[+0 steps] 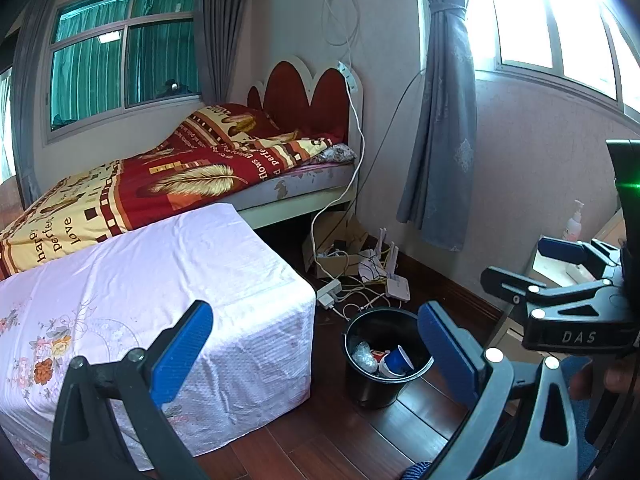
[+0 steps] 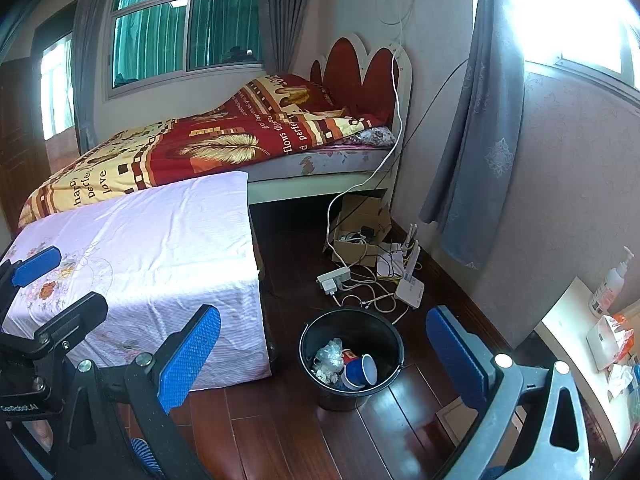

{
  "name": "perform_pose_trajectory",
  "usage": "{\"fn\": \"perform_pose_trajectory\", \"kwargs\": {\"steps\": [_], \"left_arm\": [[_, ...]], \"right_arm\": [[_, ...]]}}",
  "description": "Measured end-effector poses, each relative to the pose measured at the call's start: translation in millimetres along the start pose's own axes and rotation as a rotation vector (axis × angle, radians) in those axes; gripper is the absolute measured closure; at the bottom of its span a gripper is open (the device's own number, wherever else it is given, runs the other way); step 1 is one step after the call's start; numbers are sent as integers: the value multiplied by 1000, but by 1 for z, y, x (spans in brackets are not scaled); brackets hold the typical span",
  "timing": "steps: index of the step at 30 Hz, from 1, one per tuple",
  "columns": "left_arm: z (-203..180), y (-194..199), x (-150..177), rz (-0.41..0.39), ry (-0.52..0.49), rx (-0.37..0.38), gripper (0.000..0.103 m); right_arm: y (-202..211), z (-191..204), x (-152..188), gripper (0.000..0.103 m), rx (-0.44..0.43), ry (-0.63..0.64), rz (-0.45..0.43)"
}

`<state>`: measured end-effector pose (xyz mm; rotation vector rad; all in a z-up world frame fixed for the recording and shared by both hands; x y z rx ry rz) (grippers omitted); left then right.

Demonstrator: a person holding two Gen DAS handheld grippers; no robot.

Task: Collect trash

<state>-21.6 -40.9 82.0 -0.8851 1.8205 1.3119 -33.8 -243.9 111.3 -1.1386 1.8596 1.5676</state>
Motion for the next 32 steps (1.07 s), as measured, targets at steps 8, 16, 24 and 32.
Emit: {"fn": "perform_pose_trajectory", "kwargs": {"steps": [8, 16, 24, 32], "left_arm": [[-1, 1, -3, -3, -5, 12, 1], [-5, -3, -3, 7, -34, 8, 0], [-4, -1, -4, -5, -37, 77, 1], [-5, -1, -4, -13, -35, 56, 1]], "right_arm": [[0, 1, 0, 0, 1, -1, 0], [0, 1, -1, 0, 3, -1, 2], [-2, -2, -1, 0, 0, 1, 7], [-3, -3, -1, 0, -2, -1, 9]]}}
Point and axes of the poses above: each gripper's, at about its wrist camera, not at the fingertips, and y roughly against the way its jaws point, z to its left, x to its underside, the point moved 2 cm from there along -y, roughly the way its jaws point, and after that the axes turned 13 degrees about y, right-handed, at the moved point
